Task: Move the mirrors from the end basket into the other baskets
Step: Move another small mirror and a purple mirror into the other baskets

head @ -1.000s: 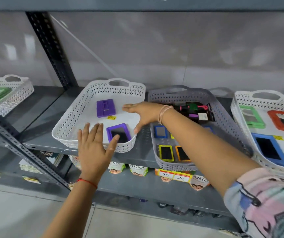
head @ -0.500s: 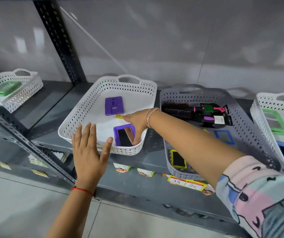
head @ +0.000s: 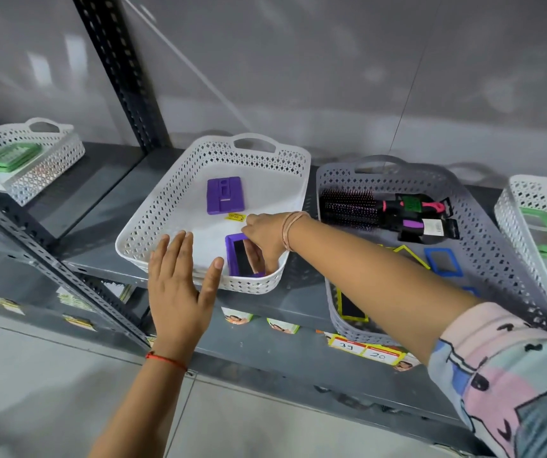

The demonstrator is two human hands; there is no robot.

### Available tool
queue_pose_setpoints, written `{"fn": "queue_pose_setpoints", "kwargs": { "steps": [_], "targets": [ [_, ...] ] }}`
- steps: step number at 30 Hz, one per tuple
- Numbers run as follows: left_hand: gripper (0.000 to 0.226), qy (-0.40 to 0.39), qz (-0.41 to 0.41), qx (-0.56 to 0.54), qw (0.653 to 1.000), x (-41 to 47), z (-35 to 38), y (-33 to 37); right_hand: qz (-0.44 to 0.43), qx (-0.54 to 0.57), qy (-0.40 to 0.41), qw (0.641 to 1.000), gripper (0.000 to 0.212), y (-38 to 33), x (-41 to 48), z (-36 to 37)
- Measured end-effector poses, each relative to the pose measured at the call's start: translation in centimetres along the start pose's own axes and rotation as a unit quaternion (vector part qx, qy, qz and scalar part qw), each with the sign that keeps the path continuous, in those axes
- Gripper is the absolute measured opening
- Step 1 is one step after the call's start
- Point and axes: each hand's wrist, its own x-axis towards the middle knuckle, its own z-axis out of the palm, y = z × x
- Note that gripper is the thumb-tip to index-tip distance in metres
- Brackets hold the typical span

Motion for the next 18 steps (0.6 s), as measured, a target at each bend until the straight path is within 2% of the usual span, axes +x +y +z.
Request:
{"fn": "queue_pose_setpoints", "kwargs": {
  "steps": [4, 9, 12, 15, 18],
  "targets": [
    [0.083, -0.008, -0.004, 0.001, 1.0, 0.0, 0.0, -0.1, 0.006, 0.018, -0.021, 1.0, 0.072, -0.1, 0.3, -0.3],
    [0.074, -0.015, 0.001, 0.006, 1.0, 0.1, -0.2, -0.2, 0.017, 0.057, 0.001, 0.998, 0.059, -0.2, -0.2, -0.5],
    [0.081, -0.013, 0.015, -0.002, 1.0, 0.0, -0.4, -0.1, 0.014, 0.087, 0.068, 0.994, 0.073, 0.2, -1.2, -1.1],
    [0.08, -0.006, 0.012, -0.014, 1.0, -0.1, -0.5, 0.2, 0.003, 0.101, 0.144, 0.984, 0.1, 1.0, -3.0, -2.7],
    [0.074, 0.007, 0.016, -0.012, 1.0, -0.7, -0.5, 1.2, 0.008, 0.108, 0.209, 0.972, 0.104, 2.5, -5.8, -4.3]
  ]
}}
